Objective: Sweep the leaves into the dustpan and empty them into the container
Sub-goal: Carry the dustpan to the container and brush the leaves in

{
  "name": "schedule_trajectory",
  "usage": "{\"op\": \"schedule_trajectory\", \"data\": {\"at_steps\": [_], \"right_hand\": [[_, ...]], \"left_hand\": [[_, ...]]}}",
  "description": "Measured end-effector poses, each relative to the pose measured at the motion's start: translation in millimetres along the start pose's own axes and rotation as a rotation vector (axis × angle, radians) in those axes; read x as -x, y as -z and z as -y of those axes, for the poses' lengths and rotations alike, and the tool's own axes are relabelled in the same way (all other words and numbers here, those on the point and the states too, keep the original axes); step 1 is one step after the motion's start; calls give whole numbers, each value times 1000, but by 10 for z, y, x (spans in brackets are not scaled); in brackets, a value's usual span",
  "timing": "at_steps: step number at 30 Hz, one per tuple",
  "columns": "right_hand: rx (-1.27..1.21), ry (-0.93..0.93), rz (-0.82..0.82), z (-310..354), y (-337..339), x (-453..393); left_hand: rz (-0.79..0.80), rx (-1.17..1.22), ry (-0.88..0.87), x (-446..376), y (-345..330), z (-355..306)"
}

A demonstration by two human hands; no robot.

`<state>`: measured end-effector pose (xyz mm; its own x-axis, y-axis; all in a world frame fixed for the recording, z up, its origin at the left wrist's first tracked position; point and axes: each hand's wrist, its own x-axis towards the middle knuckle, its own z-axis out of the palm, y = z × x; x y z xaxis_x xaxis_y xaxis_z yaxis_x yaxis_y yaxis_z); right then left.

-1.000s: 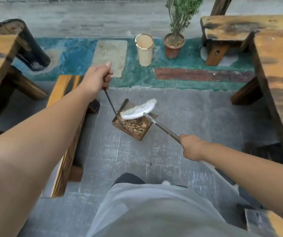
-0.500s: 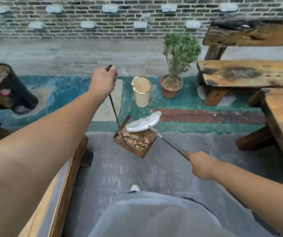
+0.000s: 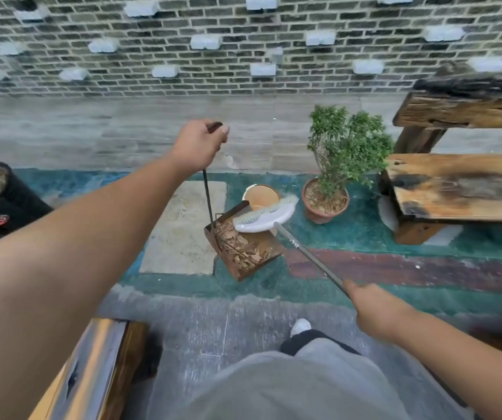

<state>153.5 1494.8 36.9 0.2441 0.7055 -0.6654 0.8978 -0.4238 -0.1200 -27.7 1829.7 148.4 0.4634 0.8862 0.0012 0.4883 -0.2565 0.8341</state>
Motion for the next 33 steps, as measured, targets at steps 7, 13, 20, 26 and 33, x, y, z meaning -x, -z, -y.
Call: {"op": "schedule_trajectory", "data": {"at_steps": [7, 13, 20, 26, 33], "right_hand": [[11, 45, 6, -124, 1092, -997], [-17, 27, 69, 183, 1539, -1721], [-21, -18, 139, 834, 1829, -2388], [5, -60, 166, 1102, 1863, -2841], [-8, -166, 166, 1027, 1774, -3009]], "left_hand": [[40, -125, -24, -1343, -24, 21], [158, -196, -100, -2437, -42, 288], [398, -281, -205, -3440, -148, 511], [488, -381, -304, -3885, -273, 629], [591, -478, -398, -4117, -514, 745]]}}
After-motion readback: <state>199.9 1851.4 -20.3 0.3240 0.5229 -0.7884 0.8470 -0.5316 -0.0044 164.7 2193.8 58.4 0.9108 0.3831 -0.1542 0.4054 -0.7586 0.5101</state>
